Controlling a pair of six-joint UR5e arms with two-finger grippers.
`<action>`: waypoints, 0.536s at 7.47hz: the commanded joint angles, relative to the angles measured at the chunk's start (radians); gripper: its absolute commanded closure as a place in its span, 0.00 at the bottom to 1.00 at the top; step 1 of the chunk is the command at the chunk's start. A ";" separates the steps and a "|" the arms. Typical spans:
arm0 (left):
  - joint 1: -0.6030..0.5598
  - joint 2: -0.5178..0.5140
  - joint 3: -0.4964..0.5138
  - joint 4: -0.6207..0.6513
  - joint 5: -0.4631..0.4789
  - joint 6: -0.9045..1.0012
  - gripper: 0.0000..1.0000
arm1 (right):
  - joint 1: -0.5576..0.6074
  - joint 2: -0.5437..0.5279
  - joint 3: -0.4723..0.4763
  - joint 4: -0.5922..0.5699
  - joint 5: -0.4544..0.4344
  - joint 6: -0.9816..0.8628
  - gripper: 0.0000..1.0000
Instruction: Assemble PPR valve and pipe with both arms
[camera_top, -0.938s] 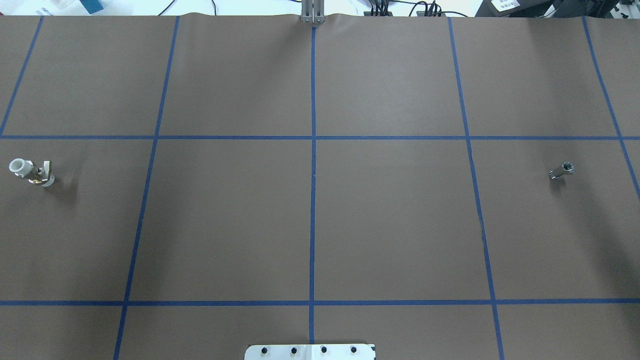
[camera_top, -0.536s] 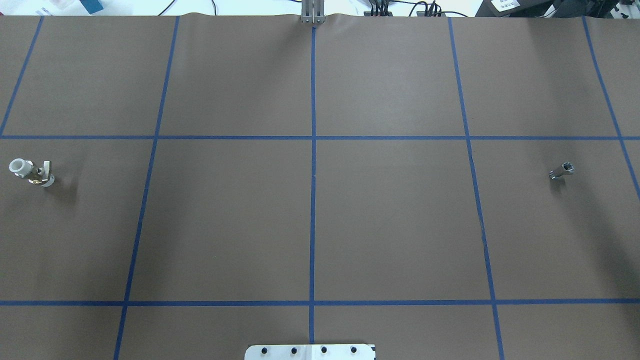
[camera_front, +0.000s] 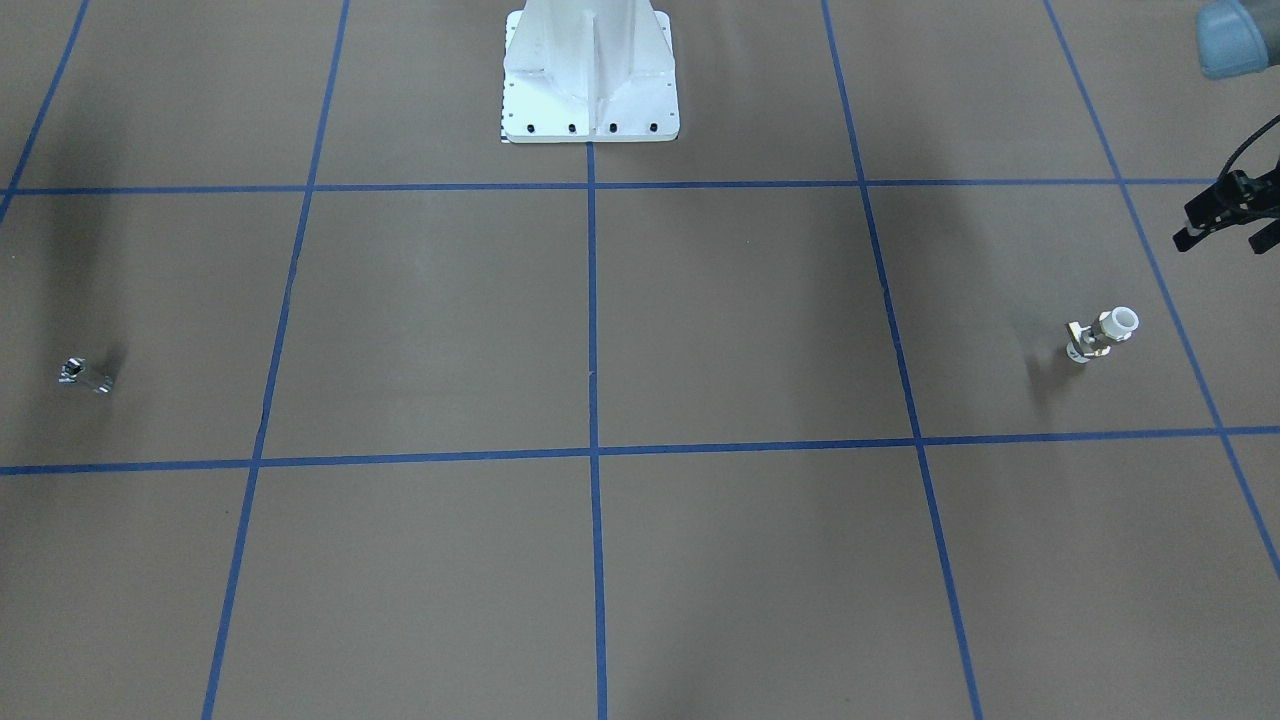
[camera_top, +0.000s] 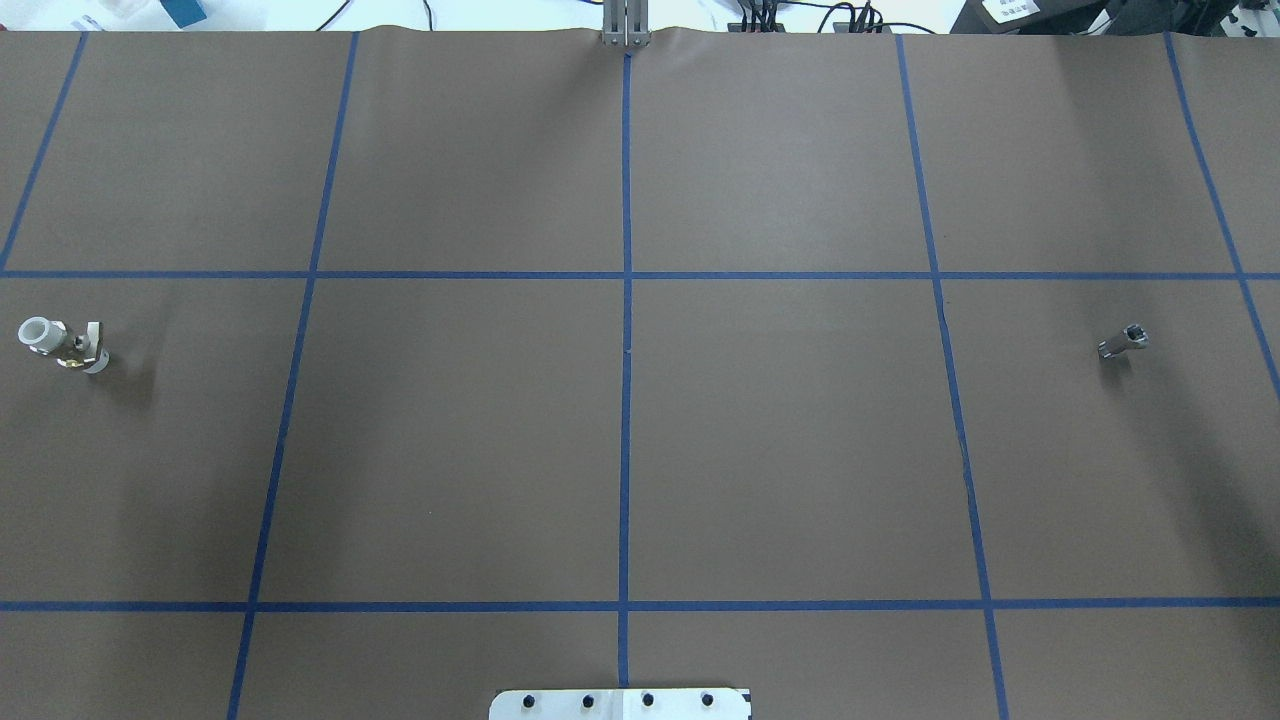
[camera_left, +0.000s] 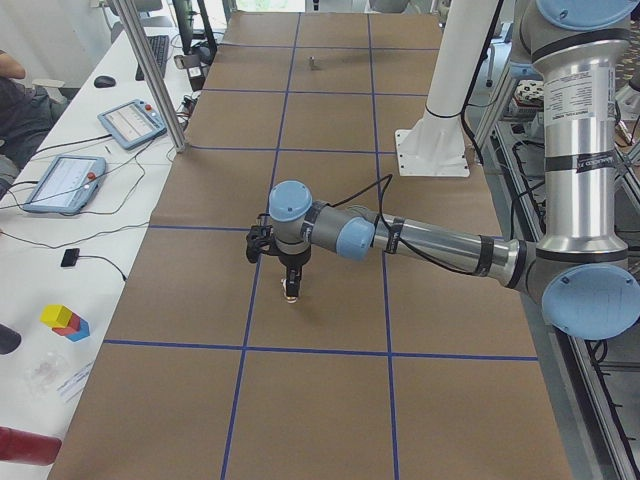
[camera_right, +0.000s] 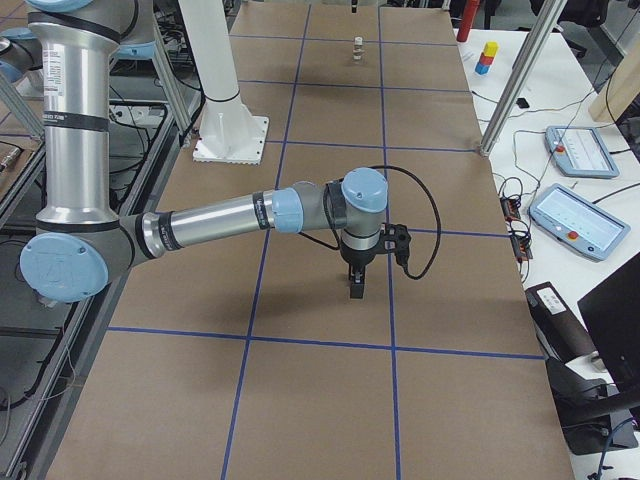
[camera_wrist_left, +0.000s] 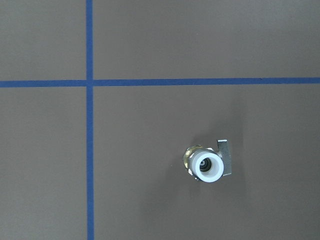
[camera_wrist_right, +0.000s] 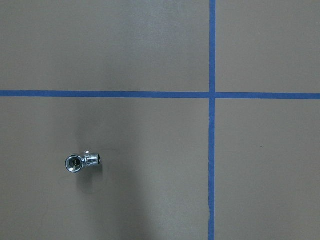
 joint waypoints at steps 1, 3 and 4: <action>0.107 -0.030 0.093 -0.117 0.054 -0.093 0.04 | -0.008 0.002 0.000 0.001 0.005 -0.005 0.00; 0.151 -0.072 0.168 -0.230 0.070 -0.203 0.05 | -0.008 0.002 0.002 0.001 0.007 -0.005 0.00; 0.182 -0.072 0.170 -0.232 0.102 -0.208 0.11 | -0.006 0.002 0.002 0.001 0.007 -0.005 0.00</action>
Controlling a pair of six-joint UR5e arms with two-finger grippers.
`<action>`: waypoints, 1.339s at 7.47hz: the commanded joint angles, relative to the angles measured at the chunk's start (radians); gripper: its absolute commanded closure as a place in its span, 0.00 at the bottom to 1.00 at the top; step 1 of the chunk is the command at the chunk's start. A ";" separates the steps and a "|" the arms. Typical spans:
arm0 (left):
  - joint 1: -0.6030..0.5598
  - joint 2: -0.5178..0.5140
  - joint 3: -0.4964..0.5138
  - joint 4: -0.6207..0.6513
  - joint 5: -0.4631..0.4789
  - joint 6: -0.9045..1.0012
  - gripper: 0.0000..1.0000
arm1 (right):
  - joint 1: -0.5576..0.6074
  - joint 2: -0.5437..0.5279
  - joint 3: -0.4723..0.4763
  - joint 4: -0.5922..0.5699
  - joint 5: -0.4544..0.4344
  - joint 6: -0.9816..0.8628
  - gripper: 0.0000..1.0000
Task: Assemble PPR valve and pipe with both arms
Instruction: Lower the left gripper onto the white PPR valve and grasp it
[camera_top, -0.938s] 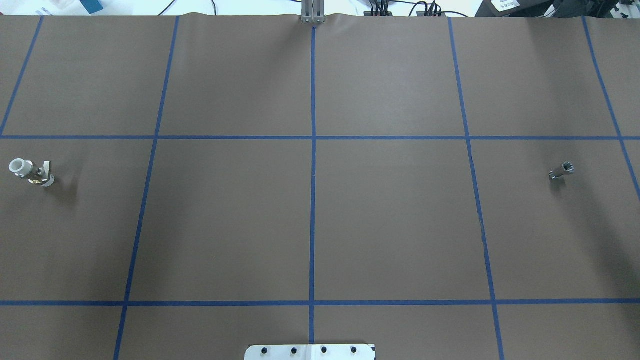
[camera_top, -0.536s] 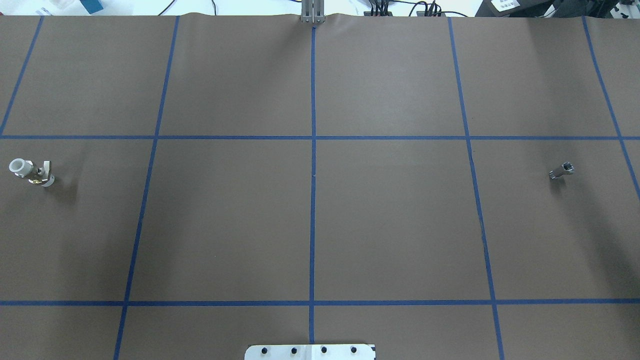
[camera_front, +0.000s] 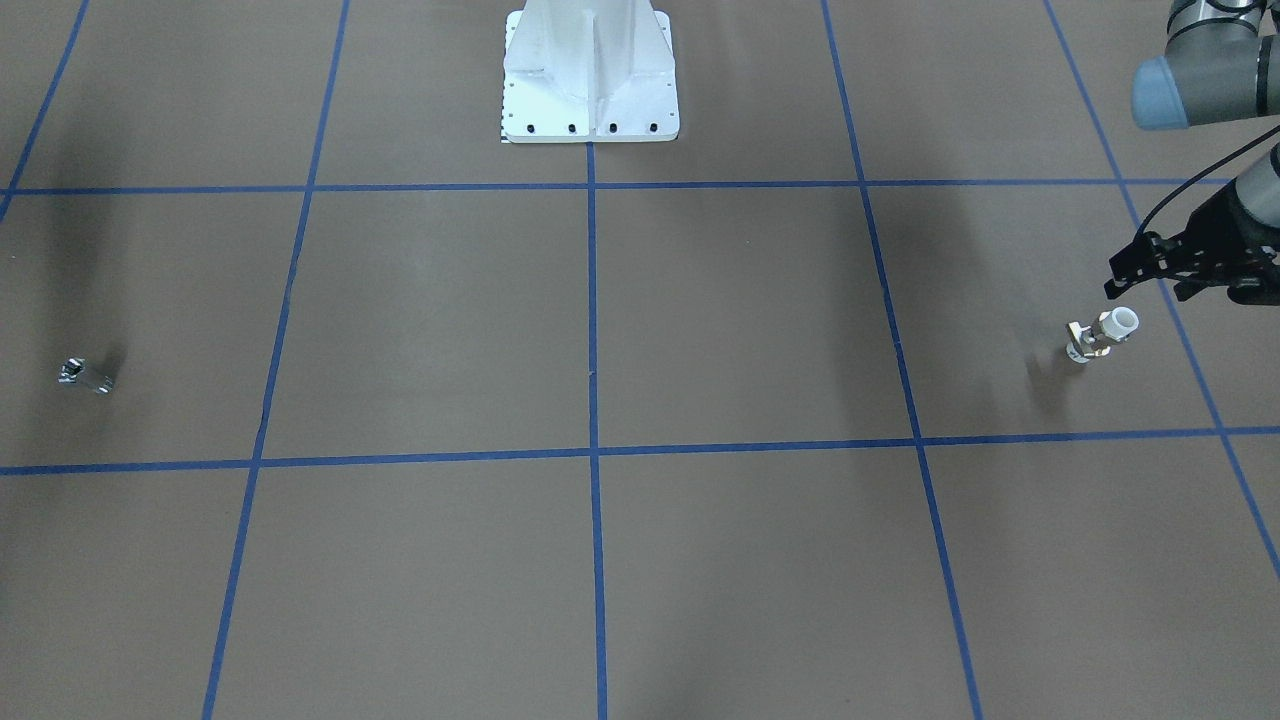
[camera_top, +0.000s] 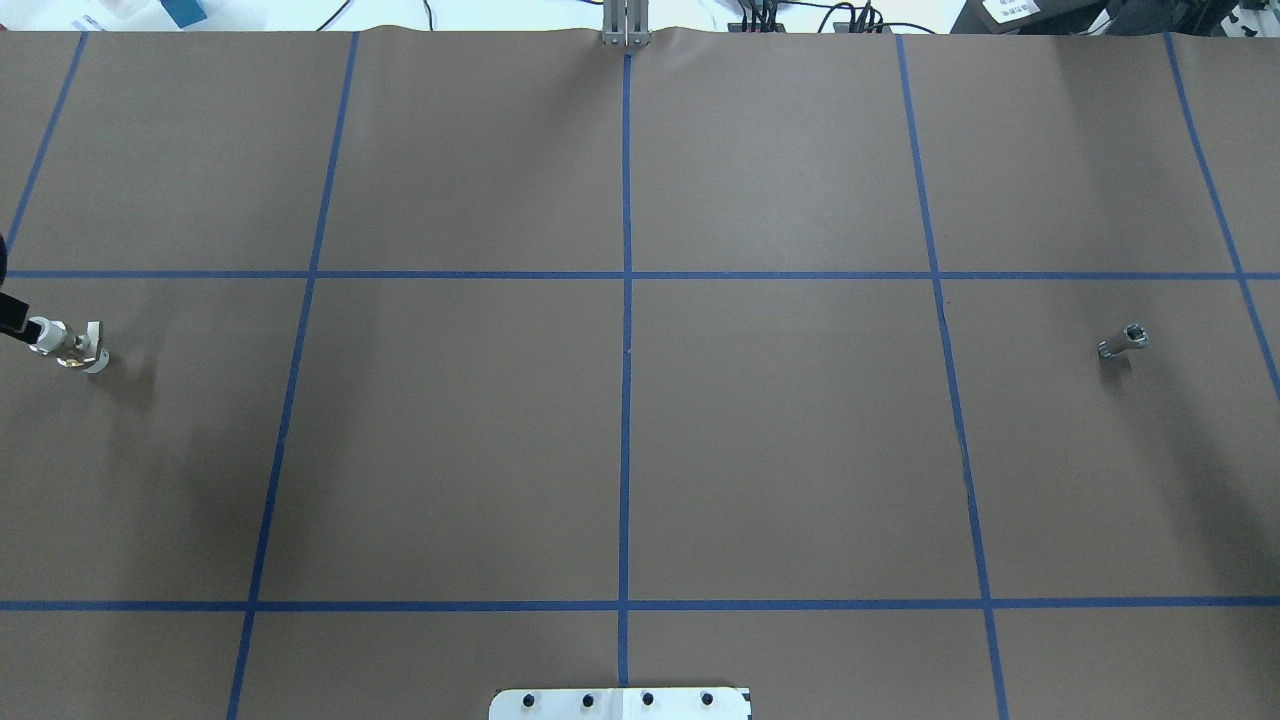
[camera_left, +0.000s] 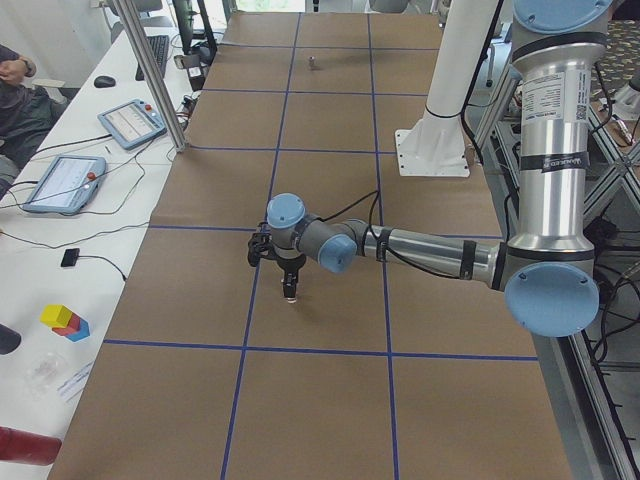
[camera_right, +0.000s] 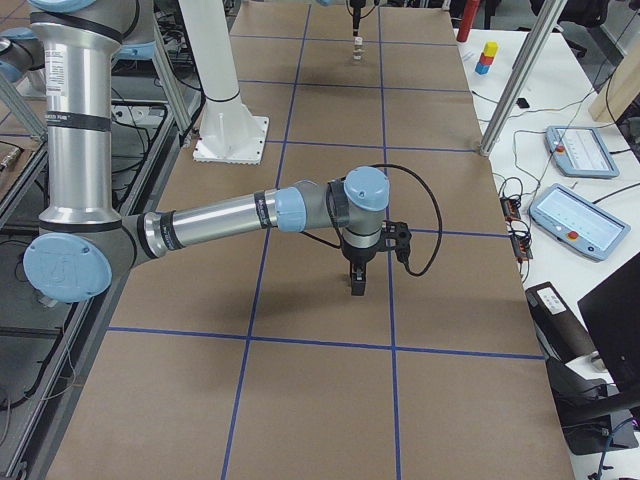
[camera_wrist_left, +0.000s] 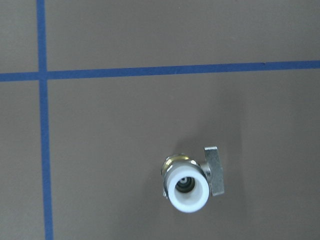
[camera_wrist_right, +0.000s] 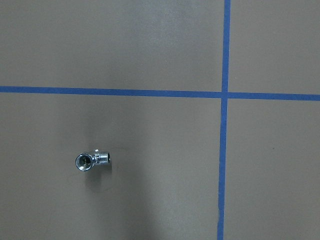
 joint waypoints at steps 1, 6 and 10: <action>0.042 -0.012 0.020 -0.028 0.041 -0.035 0.18 | -0.001 0.000 0.001 0.000 -0.001 -0.002 0.00; 0.042 -0.027 0.032 -0.025 0.041 -0.032 0.24 | -0.001 0.000 0.004 0.000 0.000 -0.003 0.00; 0.041 -0.036 0.063 -0.026 0.033 -0.032 0.32 | -0.001 0.000 0.005 0.000 0.006 -0.003 0.00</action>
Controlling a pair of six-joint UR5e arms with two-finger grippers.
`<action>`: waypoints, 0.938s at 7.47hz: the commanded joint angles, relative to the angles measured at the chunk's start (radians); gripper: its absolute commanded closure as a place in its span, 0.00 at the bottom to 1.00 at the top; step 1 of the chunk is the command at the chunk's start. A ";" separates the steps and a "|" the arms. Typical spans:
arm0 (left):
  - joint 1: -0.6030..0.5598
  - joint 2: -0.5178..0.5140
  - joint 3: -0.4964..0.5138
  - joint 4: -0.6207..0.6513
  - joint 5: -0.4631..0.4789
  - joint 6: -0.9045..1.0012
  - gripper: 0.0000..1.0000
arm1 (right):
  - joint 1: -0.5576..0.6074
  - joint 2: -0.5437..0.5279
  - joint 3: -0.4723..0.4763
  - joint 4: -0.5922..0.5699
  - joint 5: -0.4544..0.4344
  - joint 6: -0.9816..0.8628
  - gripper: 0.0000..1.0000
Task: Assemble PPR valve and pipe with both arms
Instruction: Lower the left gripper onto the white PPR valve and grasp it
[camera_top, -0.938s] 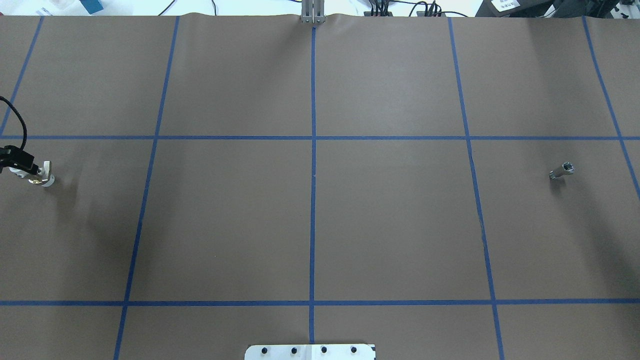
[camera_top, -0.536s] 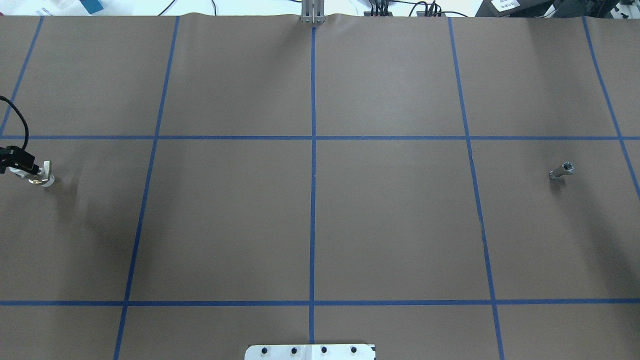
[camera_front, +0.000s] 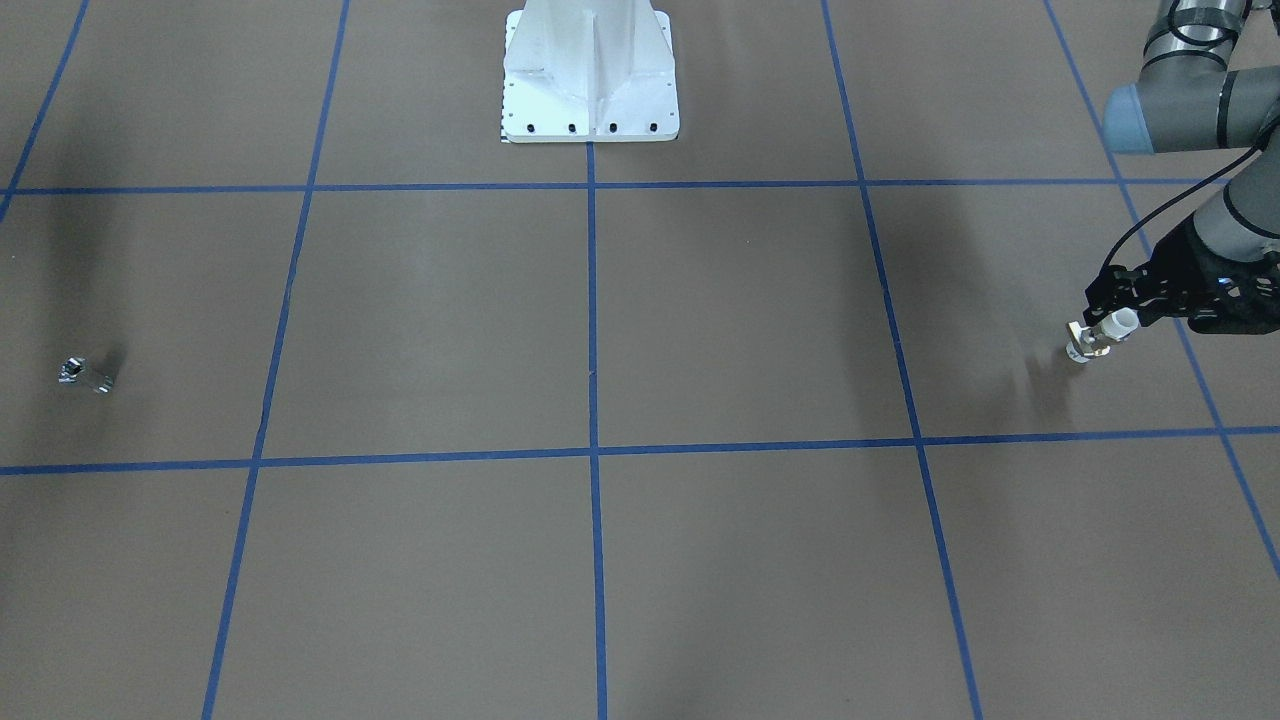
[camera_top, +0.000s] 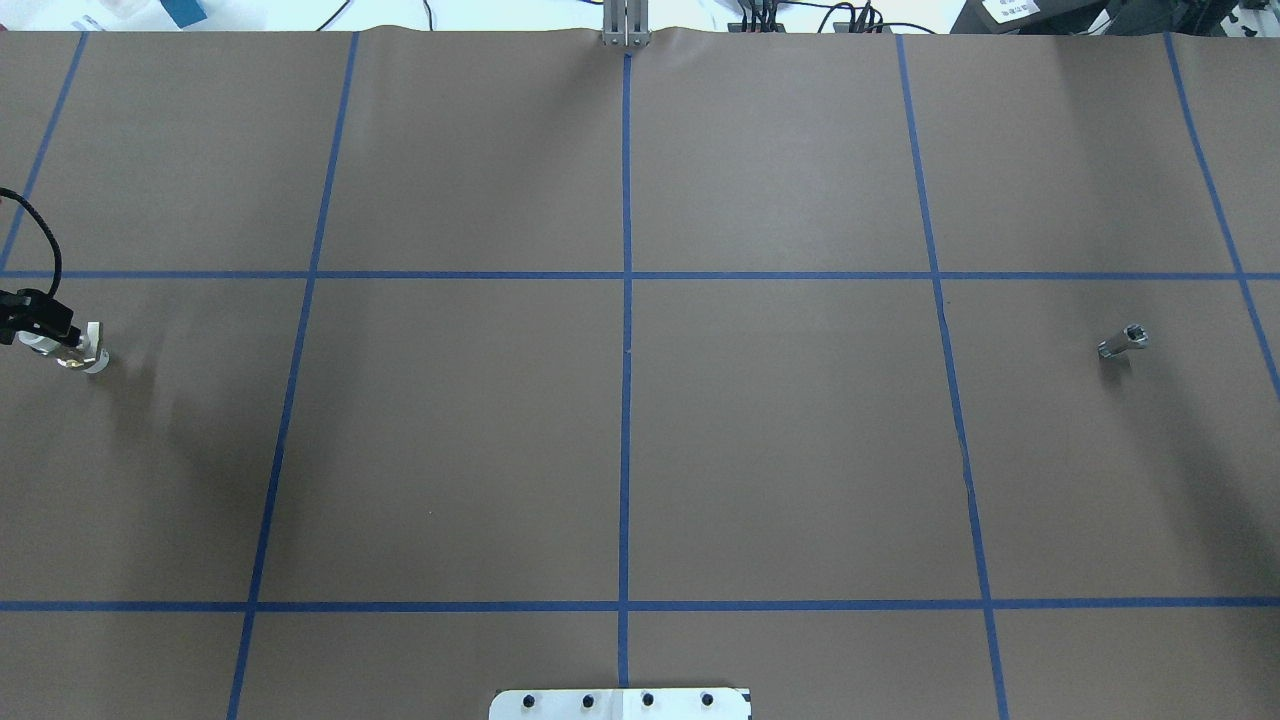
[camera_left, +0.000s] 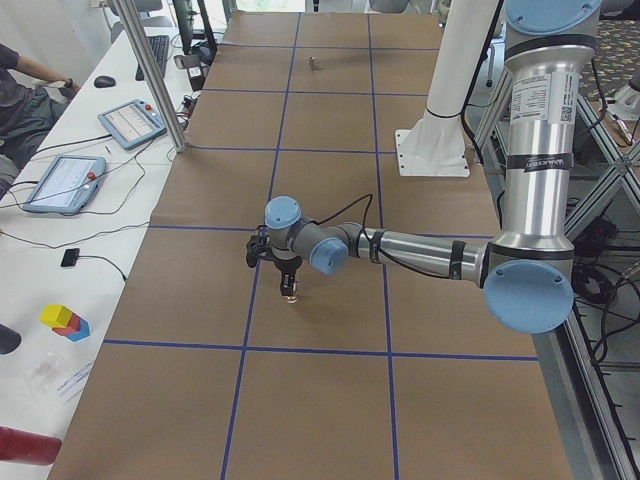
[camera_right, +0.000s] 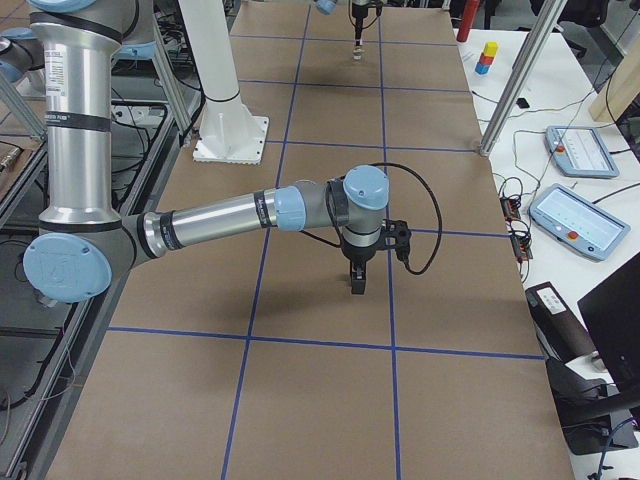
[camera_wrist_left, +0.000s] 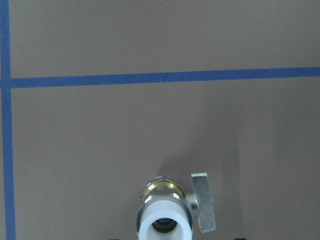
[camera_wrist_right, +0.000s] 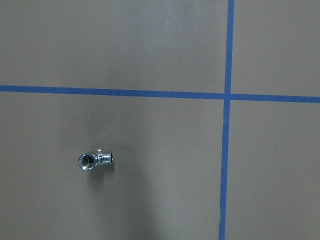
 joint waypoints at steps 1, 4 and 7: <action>-0.001 0.001 0.004 0.001 -0.006 -0.001 0.59 | 0.000 0.000 0.004 0.000 0.003 0.000 0.00; -0.014 -0.003 -0.007 0.010 -0.027 0.002 1.00 | 0.001 0.002 0.009 0.000 0.003 0.000 0.00; -0.044 -0.147 -0.192 0.303 -0.046 -0.007 1.00 | 0.000 0.000 0.000 0.047 0.003 -0.002 0.00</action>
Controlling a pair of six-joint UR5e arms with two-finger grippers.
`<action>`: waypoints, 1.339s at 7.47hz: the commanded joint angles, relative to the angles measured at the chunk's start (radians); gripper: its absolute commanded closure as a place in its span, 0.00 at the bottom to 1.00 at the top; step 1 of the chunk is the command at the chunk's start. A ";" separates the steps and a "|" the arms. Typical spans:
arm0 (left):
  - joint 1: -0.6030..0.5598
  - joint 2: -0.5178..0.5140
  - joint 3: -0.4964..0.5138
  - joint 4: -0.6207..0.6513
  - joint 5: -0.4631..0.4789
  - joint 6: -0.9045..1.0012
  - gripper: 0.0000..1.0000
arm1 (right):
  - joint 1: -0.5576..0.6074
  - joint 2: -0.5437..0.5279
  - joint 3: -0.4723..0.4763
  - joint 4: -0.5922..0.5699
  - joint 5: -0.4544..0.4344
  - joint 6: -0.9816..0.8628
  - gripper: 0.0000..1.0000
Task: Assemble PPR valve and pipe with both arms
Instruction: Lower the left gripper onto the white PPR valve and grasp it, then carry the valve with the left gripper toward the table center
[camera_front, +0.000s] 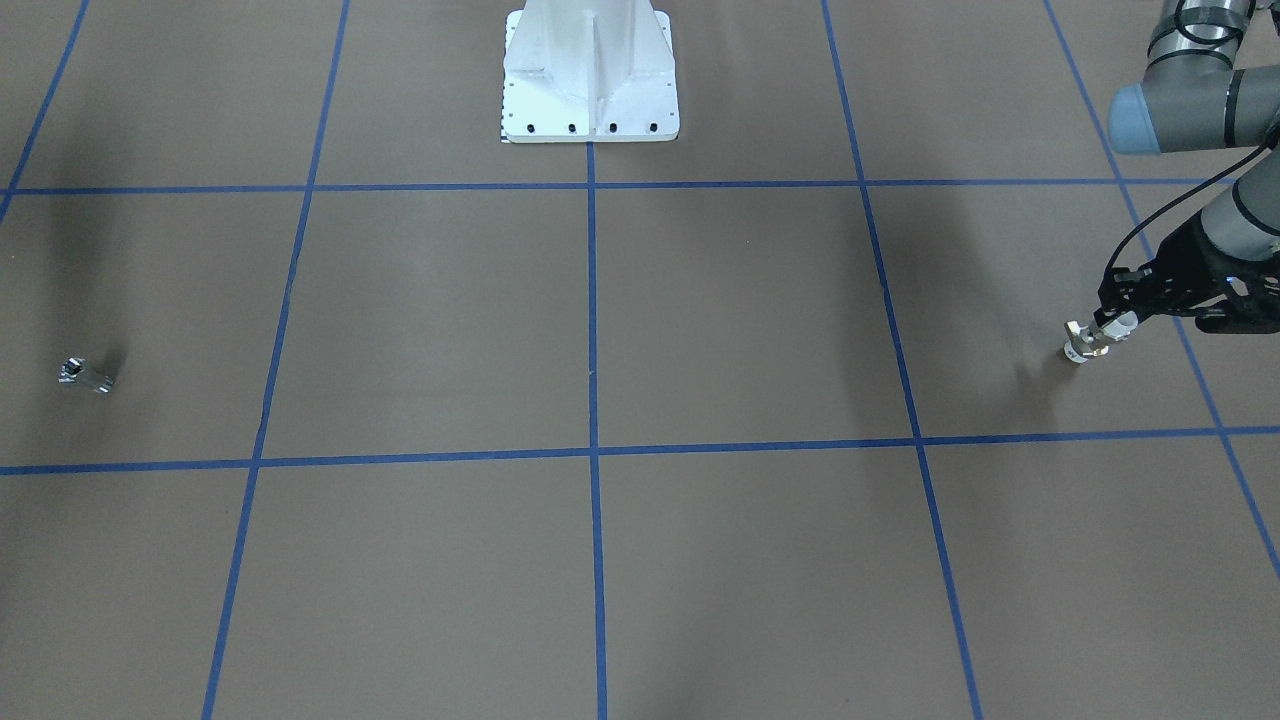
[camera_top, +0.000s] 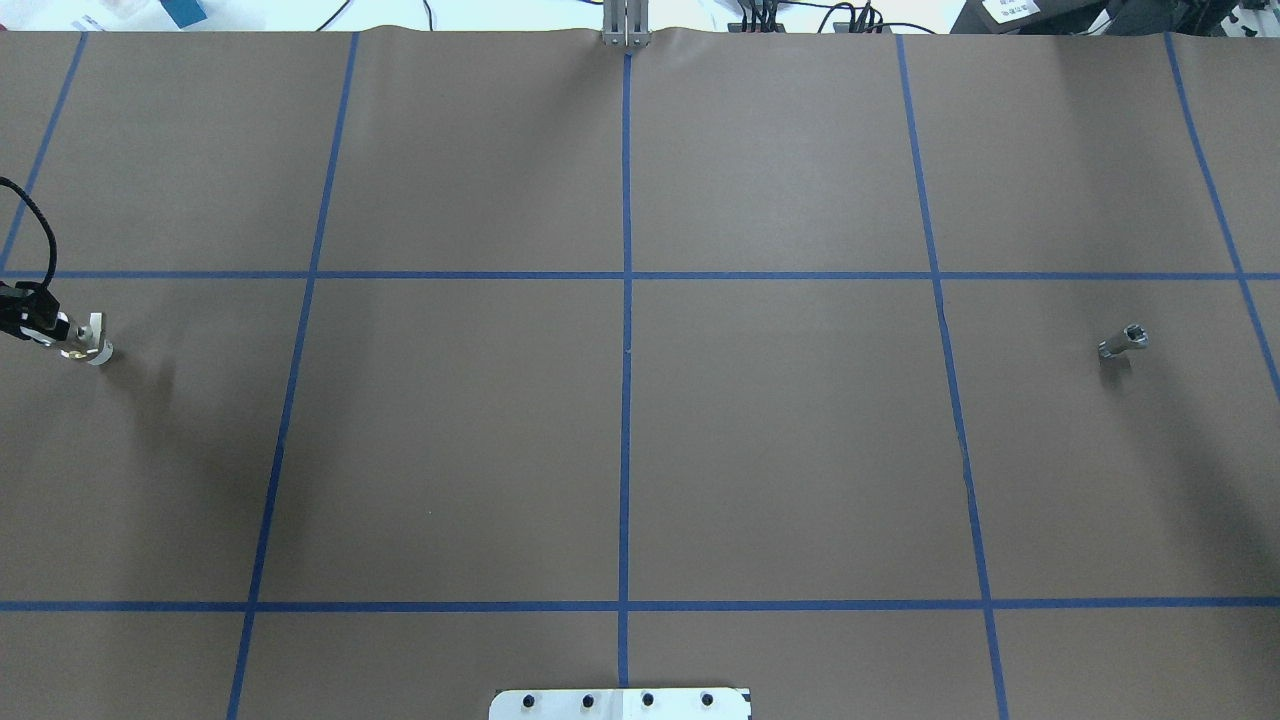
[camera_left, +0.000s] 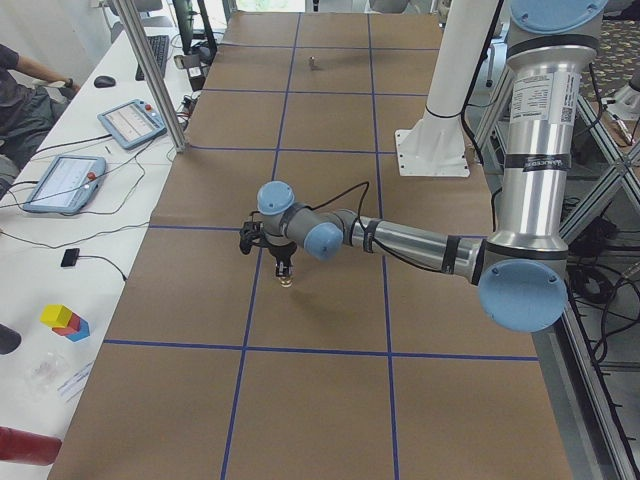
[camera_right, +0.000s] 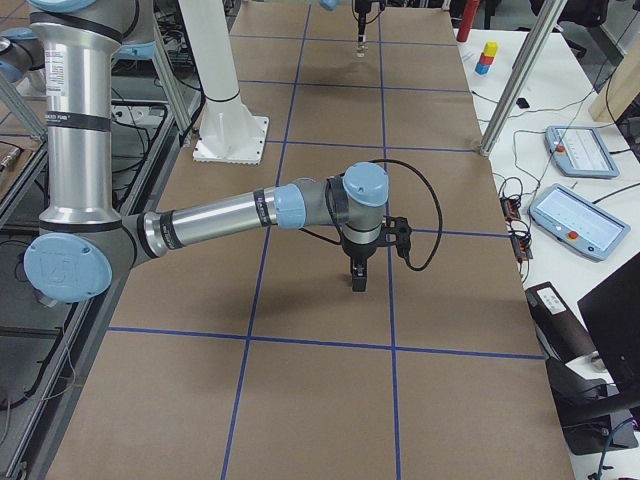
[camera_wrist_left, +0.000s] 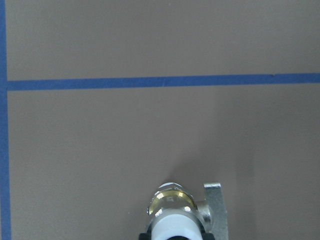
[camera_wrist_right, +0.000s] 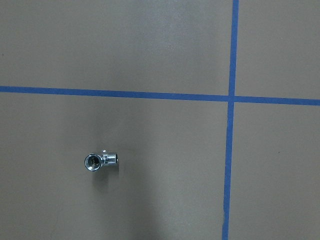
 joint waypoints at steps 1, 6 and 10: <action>0.009 -0.170 -0.147 0.294 0.005 -0.007 1.00 | -0.002 -0.012 -0.009 0.068 0.000 -0.001 0.00; 0.374 -0.526 -0.125 0.406 0.190 -0.348 1.00 | -0.049 -0.012 -0.007 0.079 0.015 -0.001 0.00; 0.428 -0.902 0.235 0.456 0.226 -0.490 1.00 | -0.065 -0.014 -0.009 0.122 0.029 -0.001 0.00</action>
